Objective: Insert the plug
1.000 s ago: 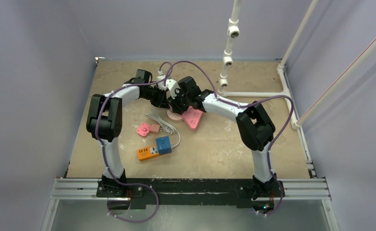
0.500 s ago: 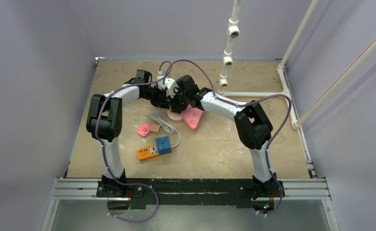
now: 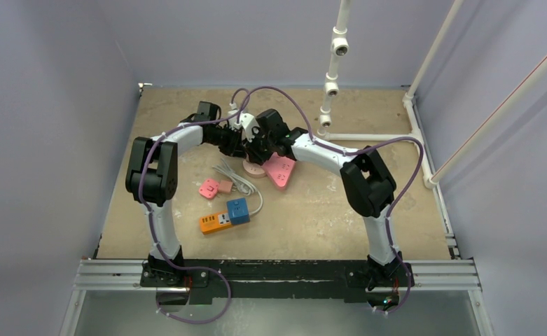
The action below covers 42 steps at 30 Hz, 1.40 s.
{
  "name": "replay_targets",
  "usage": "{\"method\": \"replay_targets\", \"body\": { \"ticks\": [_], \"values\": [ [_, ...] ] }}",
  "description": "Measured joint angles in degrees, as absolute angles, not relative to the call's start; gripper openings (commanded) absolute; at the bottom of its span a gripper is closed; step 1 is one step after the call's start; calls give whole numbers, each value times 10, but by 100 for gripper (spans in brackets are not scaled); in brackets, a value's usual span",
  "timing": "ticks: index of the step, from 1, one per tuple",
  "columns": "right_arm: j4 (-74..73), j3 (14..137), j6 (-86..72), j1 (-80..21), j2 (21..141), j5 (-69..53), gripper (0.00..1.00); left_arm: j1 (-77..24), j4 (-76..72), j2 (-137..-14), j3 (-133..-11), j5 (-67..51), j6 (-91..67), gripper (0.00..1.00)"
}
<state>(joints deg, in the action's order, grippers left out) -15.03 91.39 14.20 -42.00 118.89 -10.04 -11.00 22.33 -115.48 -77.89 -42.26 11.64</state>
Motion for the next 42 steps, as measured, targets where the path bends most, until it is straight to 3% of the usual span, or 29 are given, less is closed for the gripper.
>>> {"method": "replay_targets", "body": {
  "ticks": [18,23,27,35,42],
  "values": [
    [-103,901,143,-421,1202,-107,0,-109,217,-1155,-776,-427,126,5],
    [-87,892,144,-421,1199,-111,0,-109,222,-1152,-777,-423,131,22],
    [-63,879,144,-421,1198,-113,0,-104,252,-1152,-798,-406,130,28],
    [-35,864,141,-421,1196,-115,0,-98,283,-1138,-857,-432,104,30],
    [-30,861,141,-420,1195,-115,0,-98,307,-1132,-856,-472,100,25]
  ]
}}
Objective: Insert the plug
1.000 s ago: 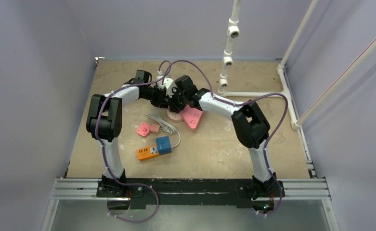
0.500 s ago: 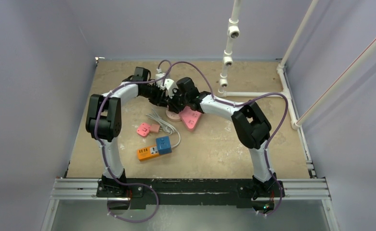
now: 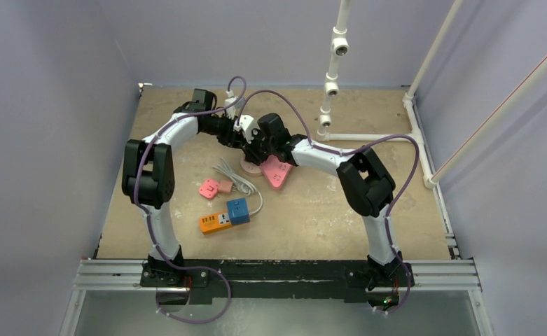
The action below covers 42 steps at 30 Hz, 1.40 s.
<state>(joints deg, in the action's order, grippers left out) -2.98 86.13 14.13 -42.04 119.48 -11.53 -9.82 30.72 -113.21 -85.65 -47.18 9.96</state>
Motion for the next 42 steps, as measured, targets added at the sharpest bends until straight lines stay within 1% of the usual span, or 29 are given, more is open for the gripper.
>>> {"method": "replay_targets", "body": {
  "ticks": [4,10,35,38,40,41,42],
  "values": [
    [-30,861,141,-420,1195,-115,0,-98,347,-1132,-856,-472,131,19],
    [-29,861,141,-419,1195,-115,0,-98,363,-1130,-854,-463,161,13],
    [-24,857,140,-417,1197,-120,0,-117,340,-1125,-840,-415,150,2],
    [-22,857,140,-417,1197,-120,3,-117,340,-1125,-840,-411,150,2],
    [-22,857,140,-416,1197,-120,8,-117,340,-1125,-840,-411,150,4],
    [-22,857,140,-416,1197,-120,12,-117,340,-1125,-840,-411,150,10],
    [-21,857,139,-416,1197,-120,18,-117,339,-1125,-840,-411,150,14]
  ]
}}
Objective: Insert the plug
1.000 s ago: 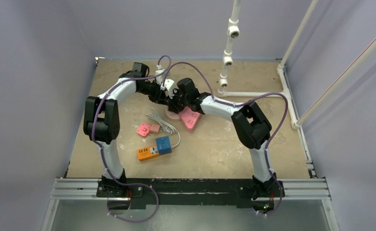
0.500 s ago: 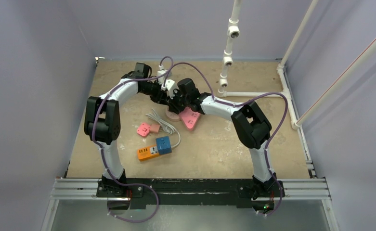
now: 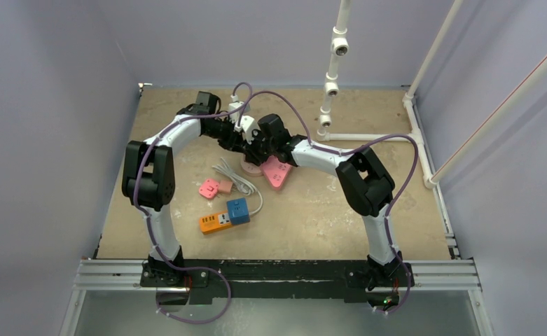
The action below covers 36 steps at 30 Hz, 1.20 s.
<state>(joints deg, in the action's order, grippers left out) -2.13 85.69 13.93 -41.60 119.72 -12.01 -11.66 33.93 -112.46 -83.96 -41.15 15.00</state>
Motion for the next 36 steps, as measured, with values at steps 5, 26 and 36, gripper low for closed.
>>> {"method": "replay_targets", "body": {
  "ticks": [5,26,36],
  "values": [
    [-20,857,132,-414,1196,-119,43,-117,345,-1126,-850,-392,149,36],
    [66,741,8,-406,899,-83,99,-86,489,-1027,-983,-351,196,99],
    [154,636,-111,-437,813,-72,99,-88,539,-878,-741,-351,397,92]
  ]
}}
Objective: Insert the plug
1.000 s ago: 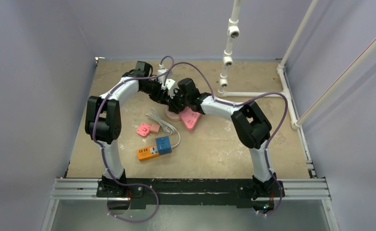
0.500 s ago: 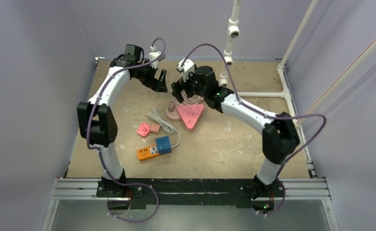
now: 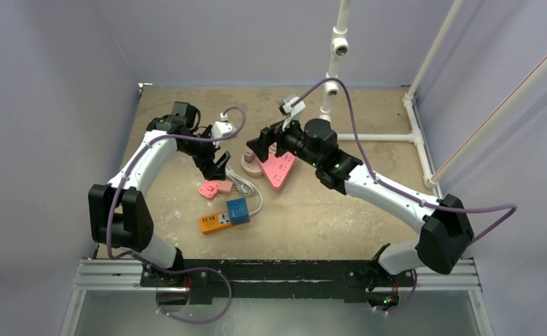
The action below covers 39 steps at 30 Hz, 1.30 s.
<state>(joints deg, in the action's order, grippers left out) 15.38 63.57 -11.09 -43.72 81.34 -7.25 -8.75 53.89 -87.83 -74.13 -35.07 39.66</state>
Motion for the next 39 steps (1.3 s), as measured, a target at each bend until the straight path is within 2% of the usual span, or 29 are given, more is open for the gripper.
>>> {"method": "replay_targets", "body": {
  "ticks": [6,12,19,27,30,33,36,39],
  "values": [
    [134,567,-151,-465,747,36,85,-88,538,-908,-692,-326,446,84],
    [147,557,-180,-465,700,72,67,-88,516,-932,-659,-318,501,78],
    [138,557,-193,-466,725,86,56,-90,507,-976,-657,-310,598,70],
    [135,558,-206,-466,743,96,52,-121,491,-1006,-650,-298,657,68],
    [135,558,-211,-466,743,97,51,-136,488,-1016,-650,-297,669,60],
    [135,558,-217,-466,741,100,52,-142,487,-1026,-650,-296,672,46],
    [134,557,-221,-466,738,102,54,-142,482,-1029,-647,-294,673,40],
    [133,555,-223,-466,731,109,55,-142,476,-1024,-641,-293,672,24]
  ]
}}
